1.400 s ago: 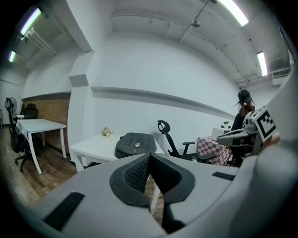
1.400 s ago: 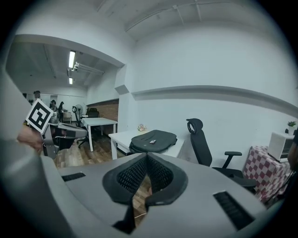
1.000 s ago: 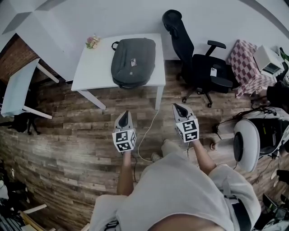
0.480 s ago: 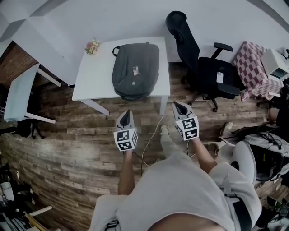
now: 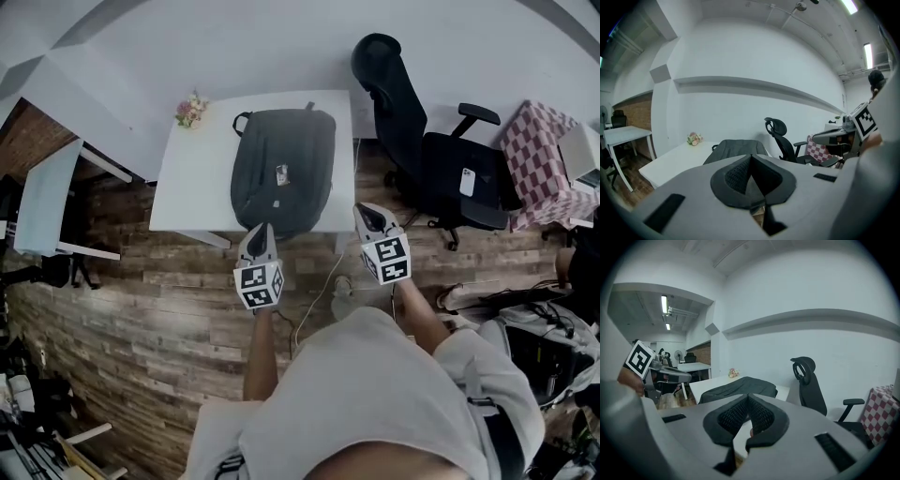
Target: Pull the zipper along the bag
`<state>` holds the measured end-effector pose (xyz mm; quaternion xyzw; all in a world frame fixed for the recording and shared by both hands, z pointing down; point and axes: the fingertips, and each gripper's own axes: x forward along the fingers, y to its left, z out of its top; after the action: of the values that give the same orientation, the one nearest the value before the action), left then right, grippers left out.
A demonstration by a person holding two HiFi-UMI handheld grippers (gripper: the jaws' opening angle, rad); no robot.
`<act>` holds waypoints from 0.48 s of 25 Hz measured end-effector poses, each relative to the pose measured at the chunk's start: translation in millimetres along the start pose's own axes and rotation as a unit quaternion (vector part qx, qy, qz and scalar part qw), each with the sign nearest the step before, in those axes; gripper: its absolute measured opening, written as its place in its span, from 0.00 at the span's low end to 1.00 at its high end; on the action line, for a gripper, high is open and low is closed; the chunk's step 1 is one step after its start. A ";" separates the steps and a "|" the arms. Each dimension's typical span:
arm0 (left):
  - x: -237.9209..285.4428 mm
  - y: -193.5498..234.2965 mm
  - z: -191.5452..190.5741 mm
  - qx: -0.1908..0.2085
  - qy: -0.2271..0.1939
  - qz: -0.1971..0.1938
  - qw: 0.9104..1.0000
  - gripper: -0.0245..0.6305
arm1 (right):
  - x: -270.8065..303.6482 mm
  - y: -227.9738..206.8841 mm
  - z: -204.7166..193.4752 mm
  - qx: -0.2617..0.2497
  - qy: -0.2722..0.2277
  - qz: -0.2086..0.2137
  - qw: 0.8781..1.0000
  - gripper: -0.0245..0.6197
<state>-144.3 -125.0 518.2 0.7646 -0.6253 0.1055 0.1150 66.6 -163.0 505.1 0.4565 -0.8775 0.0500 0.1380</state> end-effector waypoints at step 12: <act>67.9 -2.3 9.1 0.007 0.025 0.014 1.000 0.08 | 59.9 -51.9 1.7 0.008 0.012 0.026 1.000 0.06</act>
<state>-128.6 -190.6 530.1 0.7537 -0.6322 0.1305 0.1235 75.9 -240.6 518.8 0.4339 -0.8870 0.0656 0.1435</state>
